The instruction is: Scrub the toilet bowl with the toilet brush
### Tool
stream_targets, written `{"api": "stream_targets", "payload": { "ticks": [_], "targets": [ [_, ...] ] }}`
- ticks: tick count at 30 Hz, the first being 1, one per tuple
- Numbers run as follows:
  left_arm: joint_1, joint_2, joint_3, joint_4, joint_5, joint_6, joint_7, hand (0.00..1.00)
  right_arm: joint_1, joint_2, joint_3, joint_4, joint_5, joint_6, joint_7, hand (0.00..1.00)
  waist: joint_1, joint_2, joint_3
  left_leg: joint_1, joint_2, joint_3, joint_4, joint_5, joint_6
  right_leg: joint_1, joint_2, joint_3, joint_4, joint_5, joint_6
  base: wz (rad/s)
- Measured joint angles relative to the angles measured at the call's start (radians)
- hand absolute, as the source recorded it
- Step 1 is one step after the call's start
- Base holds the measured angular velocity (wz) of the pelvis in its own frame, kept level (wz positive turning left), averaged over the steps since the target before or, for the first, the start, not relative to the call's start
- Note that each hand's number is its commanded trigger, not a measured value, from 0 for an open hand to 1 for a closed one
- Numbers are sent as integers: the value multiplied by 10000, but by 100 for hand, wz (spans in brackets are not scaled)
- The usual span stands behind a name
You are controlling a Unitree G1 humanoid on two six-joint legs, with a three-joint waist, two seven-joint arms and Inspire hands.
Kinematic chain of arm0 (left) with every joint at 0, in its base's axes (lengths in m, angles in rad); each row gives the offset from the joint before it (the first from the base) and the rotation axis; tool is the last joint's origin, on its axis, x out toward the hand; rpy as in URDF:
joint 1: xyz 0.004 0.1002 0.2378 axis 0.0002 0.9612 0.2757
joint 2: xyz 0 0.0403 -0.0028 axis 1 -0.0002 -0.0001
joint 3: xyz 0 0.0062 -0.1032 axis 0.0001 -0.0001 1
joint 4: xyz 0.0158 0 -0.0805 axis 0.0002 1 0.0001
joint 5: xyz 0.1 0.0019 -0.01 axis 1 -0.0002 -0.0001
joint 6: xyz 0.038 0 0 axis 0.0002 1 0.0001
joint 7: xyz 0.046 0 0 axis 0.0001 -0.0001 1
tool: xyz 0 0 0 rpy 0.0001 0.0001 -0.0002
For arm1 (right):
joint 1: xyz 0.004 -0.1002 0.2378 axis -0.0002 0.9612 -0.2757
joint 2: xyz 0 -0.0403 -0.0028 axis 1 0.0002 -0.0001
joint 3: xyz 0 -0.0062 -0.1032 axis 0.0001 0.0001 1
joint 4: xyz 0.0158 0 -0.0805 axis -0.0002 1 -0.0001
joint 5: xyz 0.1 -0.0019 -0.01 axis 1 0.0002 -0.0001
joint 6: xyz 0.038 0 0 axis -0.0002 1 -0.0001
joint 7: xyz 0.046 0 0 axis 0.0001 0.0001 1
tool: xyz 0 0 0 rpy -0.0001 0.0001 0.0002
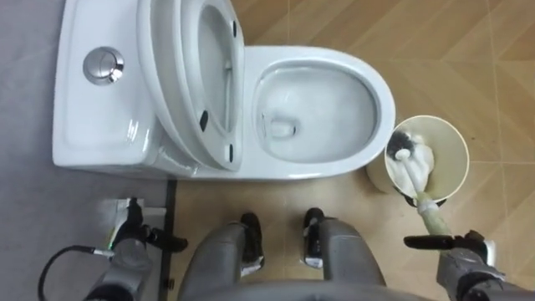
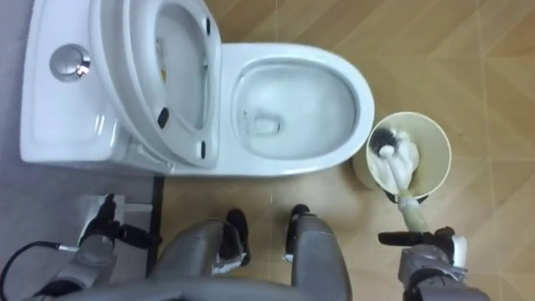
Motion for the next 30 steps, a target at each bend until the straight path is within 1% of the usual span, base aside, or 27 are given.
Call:
{"api": "stream_targets", "payload": {
  "ticks": [1,2,3,6,9,12,14,15,16,17,18,19,22,25,27,28,29,30],
  "targets": [
    [-48,32,0,-9,-37,-19,9,0,-46,-64,25,4,3,1,-1,0,6,-3,1,-167,-17,1,66,-1,3,-179,-25,2,115,-22,0,7],
    [-179,83,-8,-34,-99,-10,42,0,-114,-222,100,7,12,8,-7,0,33,3,9,-490,-25,1,254,-15,23,-526,-49,13,327,-63,-3,9],
    [-264,129,-104,-36,-101,18,192,0,-159,-363,227,6,16,12,-42,0,83,6,18,-791,-23,-3,453,-62,36,-821,-72,18,552,-138,-13,8],
    [-403,248,-413,-233,-170,34,235,0,-279,-651,595,11,49,14,-48,0,253,-4,30,-1357,17,3,913,-207,35,-1414,-141,18,1052,-311,-62,1],
    [-815,348,-664,-322,-194,37,404,0,-781,-947,769,-9,-144,81,56,0,288,-21,64,-2239,24,-5,1635,-365,33,-2299,-202,30,1792,-499,-119,5],
    [-931,472,-954,-597,-200,54,392,0,-1098,-1195,872,-59,-105,116,85,0,342,-13,90,-2898,148,-36,2349,-597,22,-2894,-142,43,2381,-671,-167,0],
    [-896,474,-1117,-895,-200,54,400,0,-1158,-1355,966,-125,-144,111,78,0,391,-16,103,-3268,151,-98,2640,-650,3,-3252,-162,32,2694,-762,-188,4],
    [-874,474,-1167,-989,-194,55,406,0,-1171,-1394,1014,-122,-152,114,75,0,411,-20,105,-3377,150,-124,2708,-651,0,-3363,-169,32,2787,-796,-190,15],
    [-868,500,-1180,-1082,-193,51,431,0,-1191,-1423,1030,-120,-162,120,74,0,482,-63,133,-3581,153,-138,2834,-653,-12,-3559,-173,31,2955,-844,-217,14],
    [-818,554,-1184,-1336,-192,32,483,0,-1236,-1449,1031,-115,-153,127,75,0,531,-72,138,-3799,153,-175,2966,-658,-35,-3764,-183,-10,3094,-880,-268,14],
    [-788,580,-1184,-1438,-192,31,521,0,-1267,-1467,1032,-113,-150,125,74,0,532,-74,140,-3908,152,-197,3031,-665,-49,-3866,-206,-43,3173,-911,-299,13],
    [-785,604,-1201,-1499,-192,-6,592,0,-1358,-1511,1048,-115,-135,144,74,0,536,-95,153,-4083,142,-203,3153,-669,-66,-4061,-308,-67,3352,-950,-369,11],
    [-791,656,-1363,-1606,-193,-23,809,0,-1559,-1666,1199,-120,-73,226,68,0,556,-114,165,-4429,155,-246,3489,-725,-162,-4416,-338,-77,3731,-1036,-478,5],
    [-866,704,-1428,-1709,-193,-35,879,0,-1722,-1781,1518,-113,-74,224,20,0,544,-142,183,-4770,151,-350,3733,-751,-251,-4758,-342,-99,4032,-1101,-570,8],
    [-1009,772,-1482,-1647,-210,55,741,0,-1774,-1783,1769,-115,-33,239,23,0,547,-161,194,-5022,177,-466,3969,-812,-376,-4931,-316,-206,4212,-1190,-644,8],
    [-1011,775,-1483,-1652,-229,64,740,0,-1788,-1784,1872,-115,-2,239,25,0,547,-175,201,-5098,183,-496,4021,-815,-390,-4979,-321,-244,4251,-1204,-670,9],
    [-1022,776,-1495,-1661,-456,77,729,0,-1820,-1788,1919,-110,56,246,38,0,537,-205,217,-5246,188,-558,4132,-818,-411,-5092,-323,-295,4342,-1229,-701,9],
    [-1021,779,-1542,-1644,-684,112,687,0,-1842,-1788,1919,-109,70,290,83,0,549,-201,215,-5381,214,-637,4209,-824,-434,-5170,-313,-391,4352,-1227,-730,9]
  ]
}}
